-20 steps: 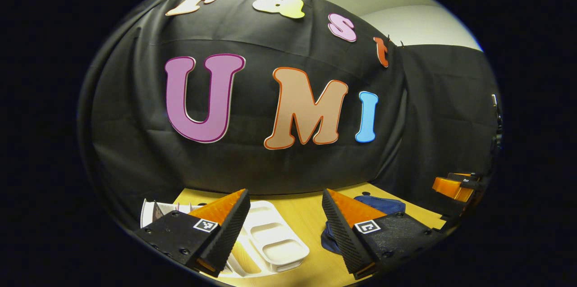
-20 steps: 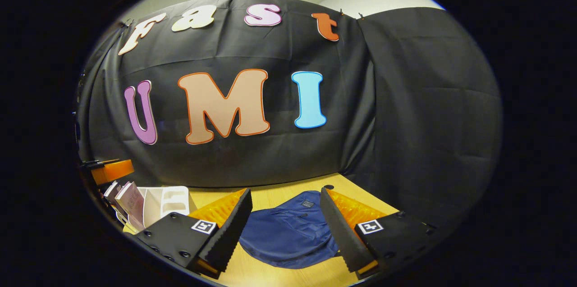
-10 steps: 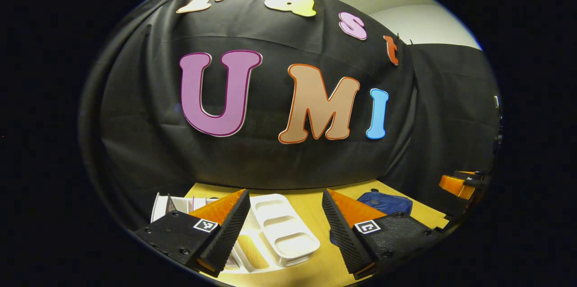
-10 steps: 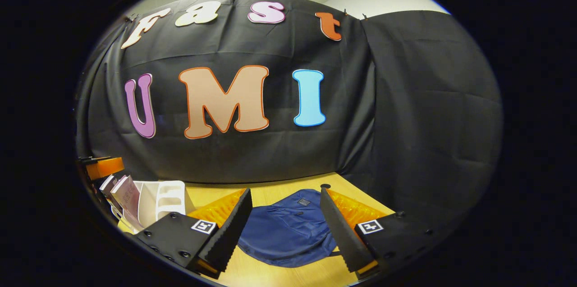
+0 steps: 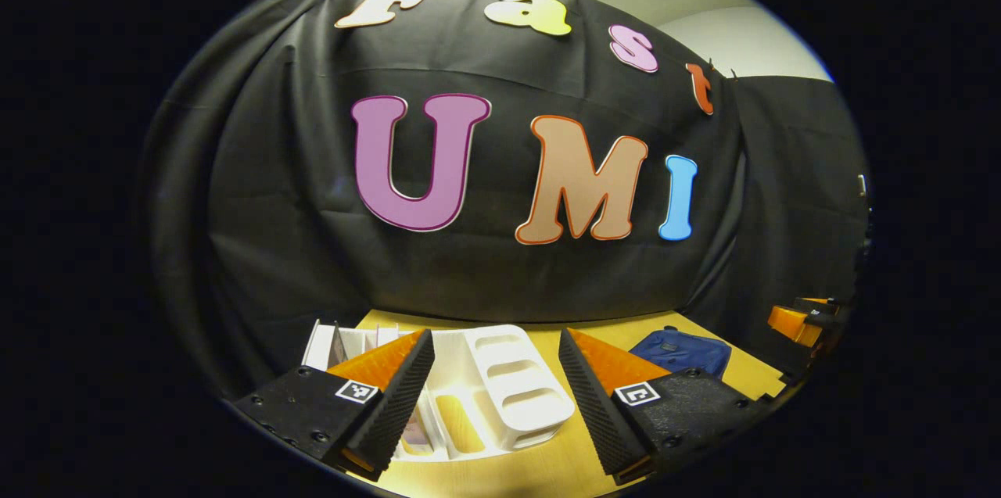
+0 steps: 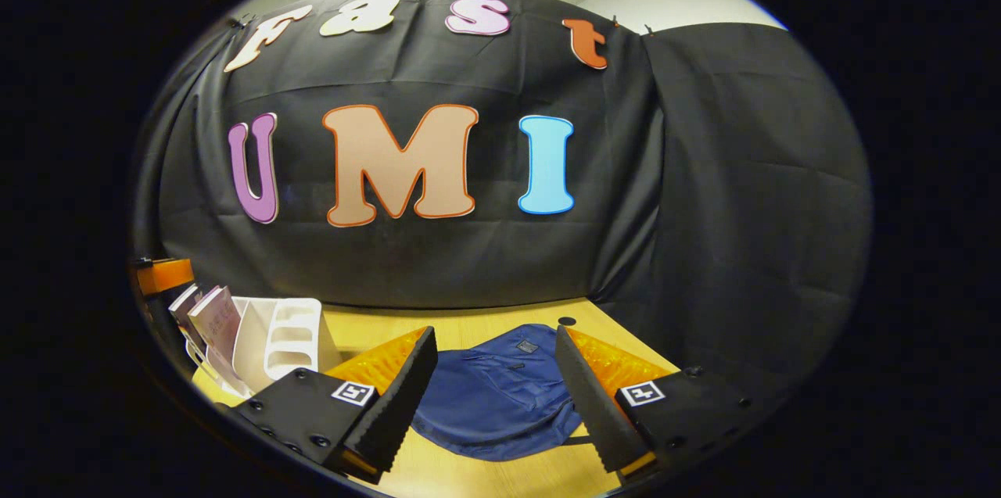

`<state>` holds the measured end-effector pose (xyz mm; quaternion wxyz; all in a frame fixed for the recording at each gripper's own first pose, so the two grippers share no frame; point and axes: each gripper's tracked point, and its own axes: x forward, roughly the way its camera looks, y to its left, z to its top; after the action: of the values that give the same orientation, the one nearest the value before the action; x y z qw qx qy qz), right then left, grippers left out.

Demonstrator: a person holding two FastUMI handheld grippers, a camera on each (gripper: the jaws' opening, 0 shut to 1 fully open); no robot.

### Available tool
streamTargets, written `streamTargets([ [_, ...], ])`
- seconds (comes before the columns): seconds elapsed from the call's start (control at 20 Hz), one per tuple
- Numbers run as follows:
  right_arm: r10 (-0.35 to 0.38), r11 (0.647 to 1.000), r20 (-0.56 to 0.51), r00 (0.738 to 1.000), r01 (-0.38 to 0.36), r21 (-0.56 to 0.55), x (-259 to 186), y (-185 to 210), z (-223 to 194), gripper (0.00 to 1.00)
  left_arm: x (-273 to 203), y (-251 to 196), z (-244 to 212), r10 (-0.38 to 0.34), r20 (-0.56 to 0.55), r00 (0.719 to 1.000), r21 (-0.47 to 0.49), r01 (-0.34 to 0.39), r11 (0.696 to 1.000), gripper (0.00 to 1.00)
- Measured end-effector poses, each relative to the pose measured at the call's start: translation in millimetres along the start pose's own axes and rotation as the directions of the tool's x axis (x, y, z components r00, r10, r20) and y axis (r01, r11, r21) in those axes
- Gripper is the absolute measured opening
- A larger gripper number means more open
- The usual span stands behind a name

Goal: Open the schoolbag, grab two books from the bookshelf and put them into the schoolbag.

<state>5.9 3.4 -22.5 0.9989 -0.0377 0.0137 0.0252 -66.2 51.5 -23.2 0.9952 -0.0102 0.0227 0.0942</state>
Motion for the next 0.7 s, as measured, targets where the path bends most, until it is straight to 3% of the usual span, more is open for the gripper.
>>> streamTargets([
  [0.25,0.011,0.984,-0.024,1.0,-0.015,-0.18,-2.9,0.9,-30.5,0.99,-12.0,14.5,-2.9,0.052,-0.011,0.999,0.011,-0.052,0.999,0.96],
  [0.3,0.012,0.973,-0.026,1.0,-0.018,-0.229,-2.9,-0.5,-38.4,0.98,-13.8,16.7,-2.6,0.062,-0.011,0.998,0.018,-0.062,0.998,0.93],
  [0.5,0.028,0.911,-0.042,0.999,-0.043,-0.41,-3.6,-2.1,-73.9,1.0,-22.2,30.8,-0.6,0.117,-0.007,0.993,0.04,-0.117,0.992,0.9],
  [0.6,0.041,0.872,-0.053,0.998,-0.062,-0.485,-3.0,-2.3,-91.9,0.97,-25.6,34.9,-1.0,0.137,-0.009,0.991,0.041,-0.136,0.99,0.94],
  [0.7,0.049,0.828,-0.067,0.997,-0.078,-0.556,0.1,-4.8,-109.6,0.97,-30.1,38.9,-4.3,0.158,-0.014,0.987,0.046,-0.157,0.987,0.9],
])
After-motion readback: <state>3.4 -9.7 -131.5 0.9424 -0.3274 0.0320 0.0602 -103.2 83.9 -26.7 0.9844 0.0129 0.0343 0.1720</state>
